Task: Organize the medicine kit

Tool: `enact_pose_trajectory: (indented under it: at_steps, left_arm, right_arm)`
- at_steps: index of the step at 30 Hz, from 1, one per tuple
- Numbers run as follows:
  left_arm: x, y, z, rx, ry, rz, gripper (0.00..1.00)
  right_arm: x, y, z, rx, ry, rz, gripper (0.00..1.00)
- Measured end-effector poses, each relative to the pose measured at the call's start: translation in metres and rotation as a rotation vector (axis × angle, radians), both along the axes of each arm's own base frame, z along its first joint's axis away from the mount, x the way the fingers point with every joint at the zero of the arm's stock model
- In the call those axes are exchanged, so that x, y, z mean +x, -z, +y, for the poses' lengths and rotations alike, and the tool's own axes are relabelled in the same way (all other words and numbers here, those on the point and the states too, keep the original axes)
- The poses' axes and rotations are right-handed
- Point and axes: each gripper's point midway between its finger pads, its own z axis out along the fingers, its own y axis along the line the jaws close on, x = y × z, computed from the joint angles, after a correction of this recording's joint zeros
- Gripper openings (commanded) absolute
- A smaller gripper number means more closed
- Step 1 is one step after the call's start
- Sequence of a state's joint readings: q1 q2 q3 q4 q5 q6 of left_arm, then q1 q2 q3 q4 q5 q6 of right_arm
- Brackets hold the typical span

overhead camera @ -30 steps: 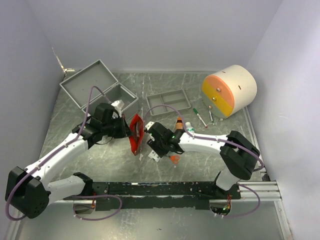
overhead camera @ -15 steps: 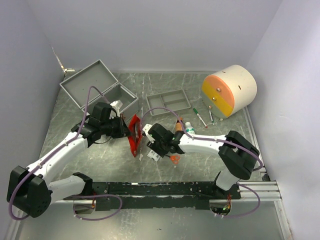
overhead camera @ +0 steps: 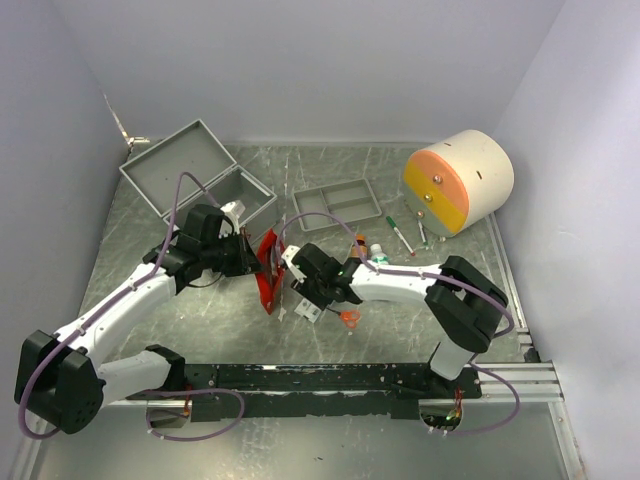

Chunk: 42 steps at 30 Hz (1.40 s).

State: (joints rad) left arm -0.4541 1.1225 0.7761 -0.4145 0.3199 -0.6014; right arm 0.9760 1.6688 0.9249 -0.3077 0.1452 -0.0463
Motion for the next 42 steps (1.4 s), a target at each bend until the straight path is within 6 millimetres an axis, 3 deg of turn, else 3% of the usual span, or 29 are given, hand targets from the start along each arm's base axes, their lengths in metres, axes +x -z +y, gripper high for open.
enact_pose_trajectory:
  at_steps: [2,7,14,17,25,32,37,42]
  left_arm:
    - [0.0,0.0,0.0,0.0,0.0,0.0,0.07]
    - [0.0,0.001,0.0,0.0,-0.001,0.002,0.07]
    - [0.0,0.0,-0.002,-0.011,0.008,0.0,0.07]
    - [0.001,-0.003,-0.004,-0.025,0.016,-0.011,0.07]
    - [0.007,-0.011,-0.011,-0.065,0.016,-0.036,0.07]
    - [0.01,-0.014,-0.02,-0.142,0.005,-0.037,0.07]
    - [0.01,-0.016,-0.026,-0.185,0.002,-0.03,0.07]
    - [0.011,-0.02,-0.029,-0.207,0.003,-0.035,0.07]
  right_arm:
    - [0.002,0.0,0.0,0.005,0.003,0.001,0.37]
    - [0.007,0.0,-0.002,0.014,0.029,0.001,0.14]
    - [0.018,-0.013,-0.006,0.088,0.139,-0.01,0.06]
    - [0.023,-0.035,-0.005,0.158,0.185,-0.046,0.06]
    - [0.036,-0.117,0.004,0.441,0.354,-0.158,0.04]
    - [0.04,-0.202,0.026,0.874,0.489,-0.163,0.04]
    - [0.038,-0.232,0.048,1.11,0.494,-0.092,0.04]
    - [0.037,-0.236,0.068,1.204,0.488,-0.008,0.04]
